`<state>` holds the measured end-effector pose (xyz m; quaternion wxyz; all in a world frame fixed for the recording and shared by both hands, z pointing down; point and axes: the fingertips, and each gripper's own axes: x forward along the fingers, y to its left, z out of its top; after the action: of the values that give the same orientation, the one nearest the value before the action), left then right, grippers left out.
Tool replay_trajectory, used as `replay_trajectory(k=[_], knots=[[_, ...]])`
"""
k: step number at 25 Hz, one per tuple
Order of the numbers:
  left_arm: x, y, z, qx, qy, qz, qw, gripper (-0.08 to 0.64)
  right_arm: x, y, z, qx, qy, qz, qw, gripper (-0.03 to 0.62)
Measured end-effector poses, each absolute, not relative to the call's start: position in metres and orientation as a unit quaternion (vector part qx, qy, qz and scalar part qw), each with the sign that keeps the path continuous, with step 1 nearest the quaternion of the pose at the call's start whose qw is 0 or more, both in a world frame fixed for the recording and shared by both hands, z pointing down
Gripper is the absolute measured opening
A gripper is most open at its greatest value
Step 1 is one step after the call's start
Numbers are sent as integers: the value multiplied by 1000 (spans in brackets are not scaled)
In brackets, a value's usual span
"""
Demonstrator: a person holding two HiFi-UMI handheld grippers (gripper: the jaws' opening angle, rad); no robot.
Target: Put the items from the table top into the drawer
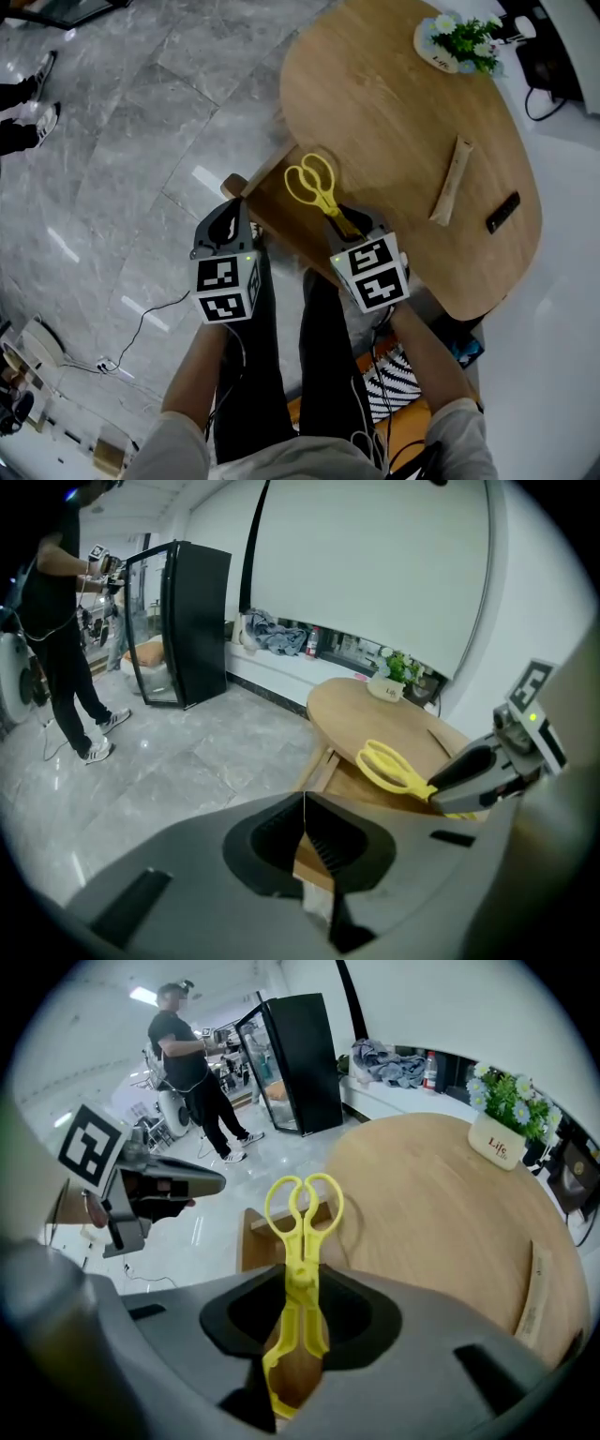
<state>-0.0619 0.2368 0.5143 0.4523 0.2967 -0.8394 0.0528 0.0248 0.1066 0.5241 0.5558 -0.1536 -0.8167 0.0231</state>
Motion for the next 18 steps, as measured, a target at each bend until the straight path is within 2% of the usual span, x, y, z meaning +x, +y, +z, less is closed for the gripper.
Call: replay_trajectory(k=[5, 7, 18], knots=[[-58, 246, 518, 280, -844, 51, 454, 11, 37, 122, 534, -174, -814, 20, 554, 108], [-57, 246, 519, 278, -845, 51, 454, 11, 39, 122, 538, -171, -813, 31, 556, 198], [-54, 215, 513, 303, -840, 64, 445, 11, 52, 85, 532, -121, -825, 63, 549, 186]])
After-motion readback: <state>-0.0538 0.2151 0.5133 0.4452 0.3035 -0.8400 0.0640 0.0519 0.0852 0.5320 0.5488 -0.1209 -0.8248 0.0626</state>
